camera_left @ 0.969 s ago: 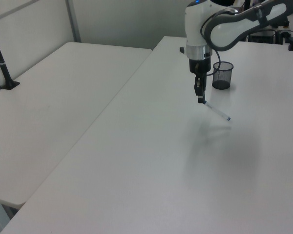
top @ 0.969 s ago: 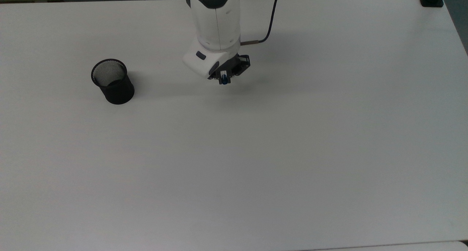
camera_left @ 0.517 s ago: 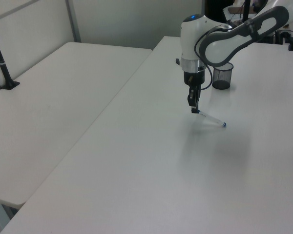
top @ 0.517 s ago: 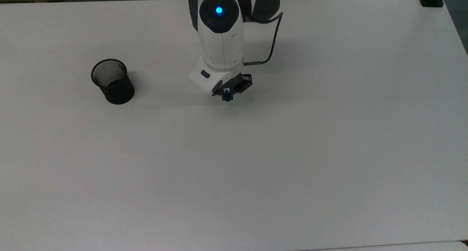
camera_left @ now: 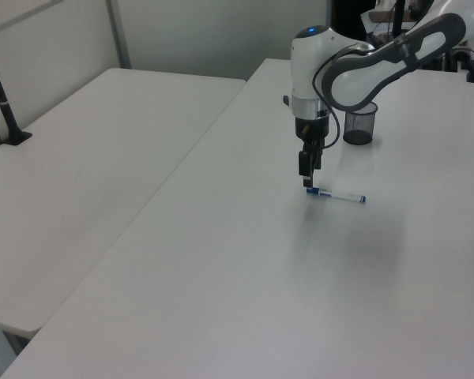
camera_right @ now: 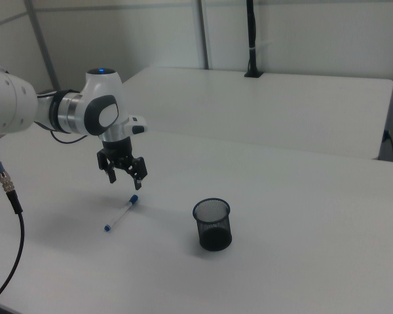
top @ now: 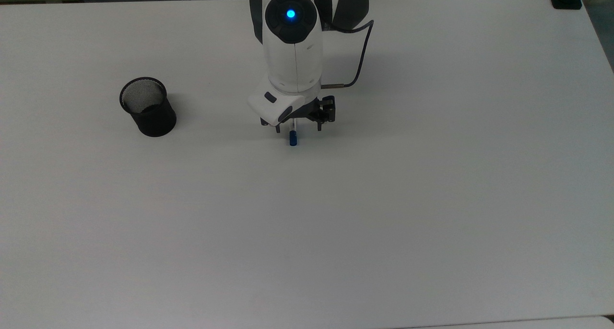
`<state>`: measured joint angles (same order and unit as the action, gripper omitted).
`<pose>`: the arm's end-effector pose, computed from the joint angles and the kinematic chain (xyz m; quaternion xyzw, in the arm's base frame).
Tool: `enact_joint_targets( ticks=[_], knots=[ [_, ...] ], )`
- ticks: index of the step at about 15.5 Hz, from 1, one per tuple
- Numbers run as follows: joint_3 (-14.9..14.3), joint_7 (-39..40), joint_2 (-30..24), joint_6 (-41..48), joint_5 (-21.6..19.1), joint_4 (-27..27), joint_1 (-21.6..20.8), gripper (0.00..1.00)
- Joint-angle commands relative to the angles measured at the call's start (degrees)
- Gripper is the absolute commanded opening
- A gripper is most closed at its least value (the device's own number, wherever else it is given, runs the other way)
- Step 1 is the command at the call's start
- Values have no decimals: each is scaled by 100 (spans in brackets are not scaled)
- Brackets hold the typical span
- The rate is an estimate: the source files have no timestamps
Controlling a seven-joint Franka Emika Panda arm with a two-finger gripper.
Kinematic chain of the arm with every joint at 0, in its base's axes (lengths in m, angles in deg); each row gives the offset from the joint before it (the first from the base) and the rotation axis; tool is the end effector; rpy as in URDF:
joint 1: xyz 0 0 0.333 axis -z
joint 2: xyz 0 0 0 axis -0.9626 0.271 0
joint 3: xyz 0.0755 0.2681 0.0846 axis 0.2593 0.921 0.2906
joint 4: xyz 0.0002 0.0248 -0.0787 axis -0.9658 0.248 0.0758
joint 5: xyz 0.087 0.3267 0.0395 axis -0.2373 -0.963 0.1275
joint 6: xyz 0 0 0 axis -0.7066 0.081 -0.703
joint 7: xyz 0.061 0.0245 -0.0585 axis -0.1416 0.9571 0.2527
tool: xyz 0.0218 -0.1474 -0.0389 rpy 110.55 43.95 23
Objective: Remove the marker
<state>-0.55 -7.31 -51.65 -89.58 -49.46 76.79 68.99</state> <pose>0.5818 0.0927 0.3095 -0.9991 -0.0364 0.0168 0.0104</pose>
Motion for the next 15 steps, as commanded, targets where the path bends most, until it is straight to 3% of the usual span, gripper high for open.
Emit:
enact_joint_targets(
  ticks=[1, 5, 10, 12, 15],
  knots=[
    [-22, -171, -563, 284, 91, 87, 27, 100],
    [-48, -180, -1230, 1759, 91, -361, 229, 100],
    [-109, -189, -2197, 2402, 38, -379, 537, 100],
    [-293, -180, -2522, 2649, 12, -353, 511, 100],
    [-434, -145, -2708, 2931, -137, -362, 519, 100]
  ],
)
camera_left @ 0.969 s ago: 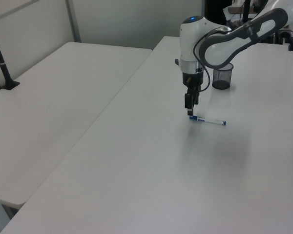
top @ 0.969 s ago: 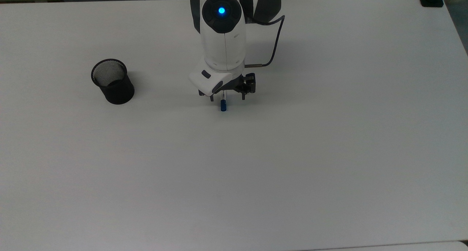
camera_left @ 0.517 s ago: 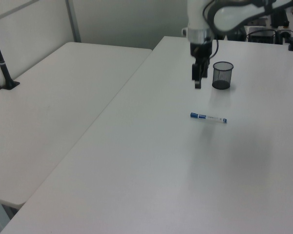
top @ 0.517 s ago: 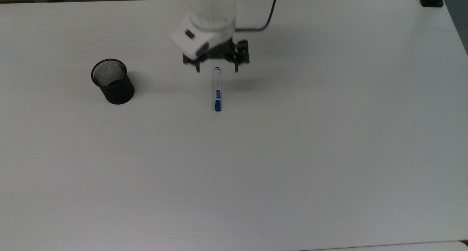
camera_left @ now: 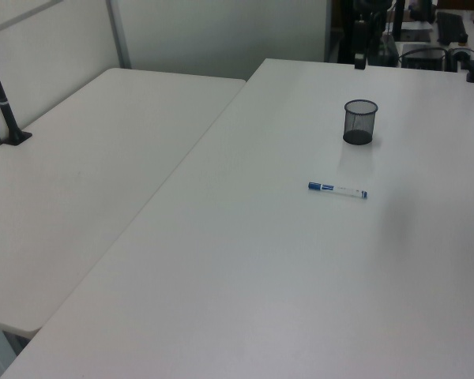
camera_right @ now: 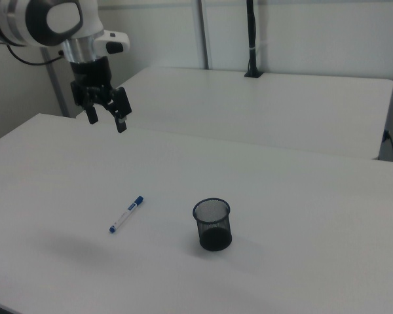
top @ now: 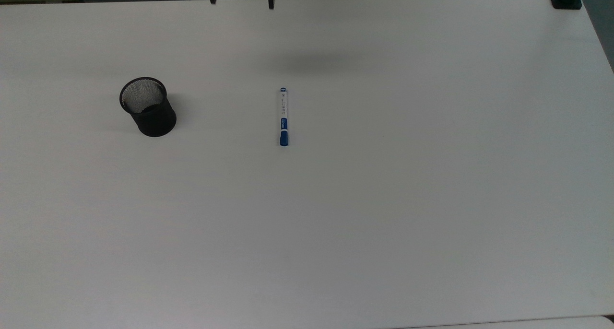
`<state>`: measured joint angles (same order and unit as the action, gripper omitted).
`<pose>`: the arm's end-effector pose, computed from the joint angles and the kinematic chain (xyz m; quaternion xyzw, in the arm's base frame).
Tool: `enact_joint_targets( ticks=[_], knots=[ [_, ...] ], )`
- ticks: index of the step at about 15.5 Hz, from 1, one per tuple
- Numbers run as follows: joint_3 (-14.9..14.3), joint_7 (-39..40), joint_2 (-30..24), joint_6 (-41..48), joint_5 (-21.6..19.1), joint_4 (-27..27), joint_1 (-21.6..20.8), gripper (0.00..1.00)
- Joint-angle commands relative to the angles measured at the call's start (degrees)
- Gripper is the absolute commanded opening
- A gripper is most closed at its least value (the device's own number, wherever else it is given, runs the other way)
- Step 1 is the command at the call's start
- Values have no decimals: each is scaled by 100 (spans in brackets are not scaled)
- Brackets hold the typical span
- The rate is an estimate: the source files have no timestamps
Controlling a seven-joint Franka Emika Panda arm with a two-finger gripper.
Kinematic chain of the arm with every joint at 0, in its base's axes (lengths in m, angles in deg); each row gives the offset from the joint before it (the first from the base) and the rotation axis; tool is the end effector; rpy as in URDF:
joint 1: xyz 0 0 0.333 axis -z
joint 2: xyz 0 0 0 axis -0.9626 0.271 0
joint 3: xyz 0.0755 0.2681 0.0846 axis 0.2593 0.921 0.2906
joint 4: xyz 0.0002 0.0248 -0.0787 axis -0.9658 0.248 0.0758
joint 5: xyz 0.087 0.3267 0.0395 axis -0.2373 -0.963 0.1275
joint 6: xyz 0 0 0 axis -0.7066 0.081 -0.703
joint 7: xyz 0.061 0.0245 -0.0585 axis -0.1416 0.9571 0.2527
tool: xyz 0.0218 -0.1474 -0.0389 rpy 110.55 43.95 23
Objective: Remove the marker
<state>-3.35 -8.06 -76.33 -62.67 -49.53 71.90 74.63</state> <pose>0.4902 0.0074 0.5409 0.9991 -0.0418 0.0074 0.0000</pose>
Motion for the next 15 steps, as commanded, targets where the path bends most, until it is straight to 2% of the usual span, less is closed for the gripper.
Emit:
enact_joint_targets(
  ticks=[1, 9, 12, 15],
  knots=[
    [-154, -53, -275, 232, -165, 128, -18, 100],
    [-171, 588, -249, -313, -52, 102, 175, 100],
    [-172, 633, -249, -375, 194, 101, 175, 100],
    [-172, 616, -249, -357, 230, 101, 166, 100]
  ],
)
